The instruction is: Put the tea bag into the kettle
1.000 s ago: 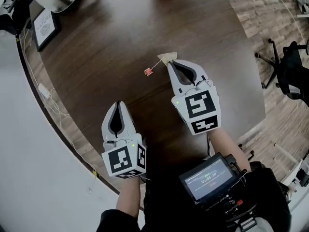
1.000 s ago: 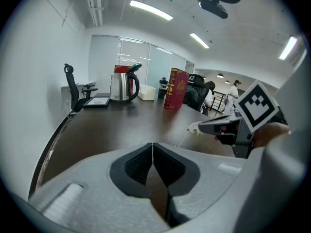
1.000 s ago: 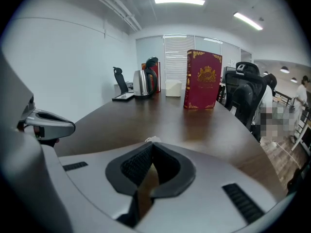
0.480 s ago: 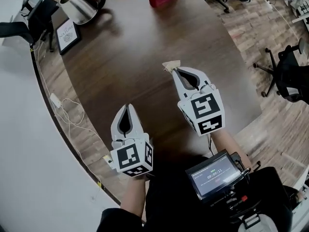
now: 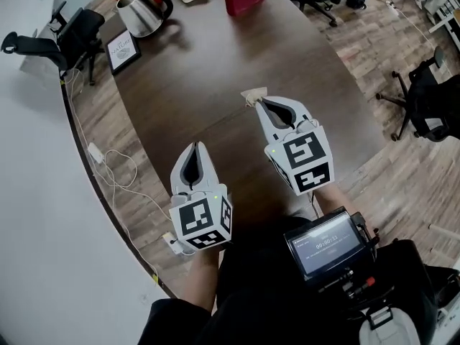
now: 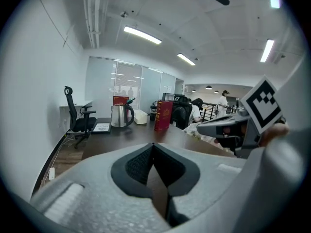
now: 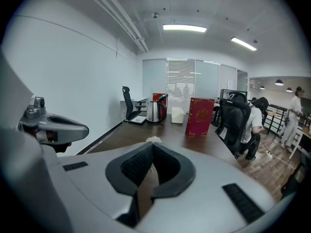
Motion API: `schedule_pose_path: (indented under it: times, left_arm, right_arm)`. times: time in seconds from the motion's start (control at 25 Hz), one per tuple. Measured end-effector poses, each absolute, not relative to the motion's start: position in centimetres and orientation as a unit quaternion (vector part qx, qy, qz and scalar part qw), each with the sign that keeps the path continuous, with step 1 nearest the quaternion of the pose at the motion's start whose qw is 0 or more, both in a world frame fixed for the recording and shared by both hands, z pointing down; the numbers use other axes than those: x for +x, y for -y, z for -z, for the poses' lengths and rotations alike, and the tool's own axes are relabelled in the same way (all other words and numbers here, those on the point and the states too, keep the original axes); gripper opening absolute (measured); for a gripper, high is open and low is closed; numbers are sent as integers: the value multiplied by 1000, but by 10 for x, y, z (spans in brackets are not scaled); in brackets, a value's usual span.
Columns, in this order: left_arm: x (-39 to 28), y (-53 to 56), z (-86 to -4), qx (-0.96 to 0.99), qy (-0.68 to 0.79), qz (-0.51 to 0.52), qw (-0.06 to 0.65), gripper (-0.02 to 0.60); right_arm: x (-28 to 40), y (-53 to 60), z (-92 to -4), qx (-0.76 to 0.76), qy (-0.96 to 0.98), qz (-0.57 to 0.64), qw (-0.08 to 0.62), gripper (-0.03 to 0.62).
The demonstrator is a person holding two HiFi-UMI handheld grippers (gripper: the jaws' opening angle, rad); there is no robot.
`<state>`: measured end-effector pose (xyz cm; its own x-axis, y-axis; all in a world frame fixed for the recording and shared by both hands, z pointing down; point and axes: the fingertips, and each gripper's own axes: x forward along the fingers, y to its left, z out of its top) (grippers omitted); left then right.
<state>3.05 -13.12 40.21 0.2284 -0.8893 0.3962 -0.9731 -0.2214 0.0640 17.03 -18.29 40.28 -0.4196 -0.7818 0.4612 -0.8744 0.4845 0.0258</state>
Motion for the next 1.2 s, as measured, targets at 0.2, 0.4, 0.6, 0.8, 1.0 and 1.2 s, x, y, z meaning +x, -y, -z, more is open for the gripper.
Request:
schedule_pose_path:
  times: [0.2,0.4,0.6,0.8,1.0,1.2]
  left_arm:
    - [33,107,-386,782,594,-125,140,3]
    - [34,88,-373,791,586,-115,132,5]
    - [41,66,-364,797,581,-110,122,5]
    - [48,53,-356,793,589,-107,111,3]
    - [55,38,-350,781,605,-116,107,5]
    - [67,21,-340,767,624,-119,96,5]
  right_arm:
    - [167,145,-385,505,833,-103,201,8]
    - [167,116,-373,513,830,-94,198,8]
    - [168,93,-363,515,832,-87,187,8]
    - [174,82,-356,507,839,-79,179,8]
    - [183,72,-350,492,850,-75,173,8]
    - [198,57,-349,473,861,-71,172,8]
